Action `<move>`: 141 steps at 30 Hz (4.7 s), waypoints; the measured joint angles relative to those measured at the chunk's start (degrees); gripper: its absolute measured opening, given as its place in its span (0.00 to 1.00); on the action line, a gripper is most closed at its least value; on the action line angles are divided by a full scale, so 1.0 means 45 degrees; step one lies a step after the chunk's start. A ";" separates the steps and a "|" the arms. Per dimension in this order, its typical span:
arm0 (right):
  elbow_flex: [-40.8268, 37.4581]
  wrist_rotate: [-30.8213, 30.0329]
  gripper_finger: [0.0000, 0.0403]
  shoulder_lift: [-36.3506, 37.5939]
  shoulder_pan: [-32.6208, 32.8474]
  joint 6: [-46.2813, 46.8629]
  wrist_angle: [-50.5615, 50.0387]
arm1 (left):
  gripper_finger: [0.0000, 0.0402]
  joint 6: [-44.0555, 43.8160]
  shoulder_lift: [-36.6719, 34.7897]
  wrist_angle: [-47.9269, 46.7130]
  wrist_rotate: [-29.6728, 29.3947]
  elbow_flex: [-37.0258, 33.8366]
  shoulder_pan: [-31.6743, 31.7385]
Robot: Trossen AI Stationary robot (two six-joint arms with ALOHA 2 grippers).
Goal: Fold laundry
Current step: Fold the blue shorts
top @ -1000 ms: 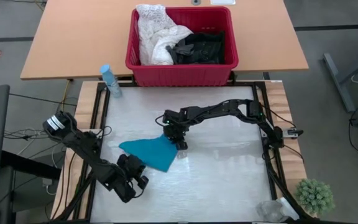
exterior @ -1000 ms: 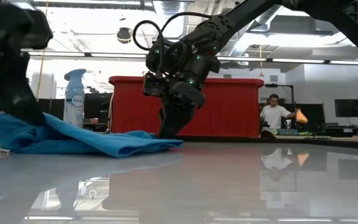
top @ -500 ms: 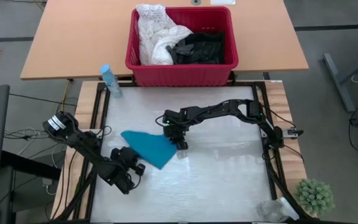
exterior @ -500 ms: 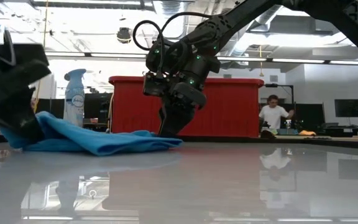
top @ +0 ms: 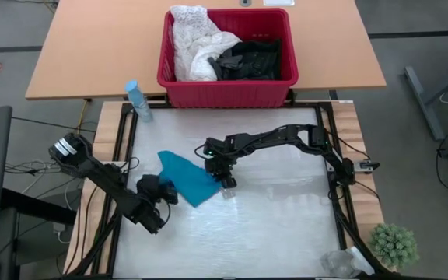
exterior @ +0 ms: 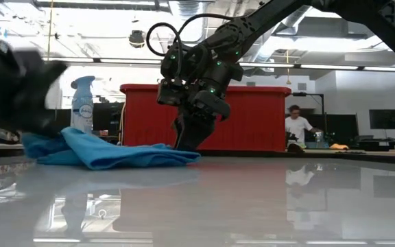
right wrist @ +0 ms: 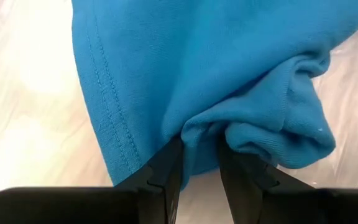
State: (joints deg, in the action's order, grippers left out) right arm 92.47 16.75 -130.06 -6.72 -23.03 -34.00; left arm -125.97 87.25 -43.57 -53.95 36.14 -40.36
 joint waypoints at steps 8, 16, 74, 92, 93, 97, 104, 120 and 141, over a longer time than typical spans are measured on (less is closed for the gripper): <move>0.0000 0.0415 0.33 0.0000 0.0003 -0.0233 -0.0246 | 0.00 0.0187 -0.1188 -0.0567 -0.0433 -0.0140 0.0447; 0.0000 0.0492 0.33 0.0000 0.0012 -0.0228 -0.0534 | 0.00 0.1221 -0.1864 0.0676 -0.0032 -0.0174 -0.0813; -0.0078 -0.0808 0.25 0.3434 -0.0298 0.3865 -0.2760 | 0.00 0.5745 -0.1950 0.7331 0.0929 -0.4524 0.0185; -0.0024 -0.4892 0.26 0.3869 0.3761 0.3953 0.3671 | 0.00 0.6513 -0.1947 0.9552 0.1599 -0.4278 0.1082; -0.0027 -0.4900 0.27 0.3808 0.3856 0.4414 0.3498 | 0.00 0.6528 -0.1950 0.9627 0.1793 -0.4229 0.1247; -0.0057 -0.4857 0.35 0.3353 0.4212 0.5959 0.3256 | 0.00 0.6555 -0.1970 0.9809 0.2135 -0.4201 0.1723; 0.0034 -0.5418 0.59 0.2362 0.4532 0.6902 0.4124 | 0.00 0.6508 -0.1968 1.0231 0.2180 -0.4195 0.2127; 0.0618 -0.7445 0.64 0.1132 0.4402 0.8110 0.3618 | 0.00 0.7096 -0.1557 1.0990 0.2430 -0.3198 0.2910; 0.0651 -0.7824 0.63 0.0291 0.4229 0.8150 0.4573 | 0.00 1.0069 -0.1659 0.9091 0.4274 -0.1772 0.2934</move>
State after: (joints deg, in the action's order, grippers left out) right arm 95.39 -18.46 -128.75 12.31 13.65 -13.42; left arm -80.66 79.79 -2.67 -34.72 28.16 -27.16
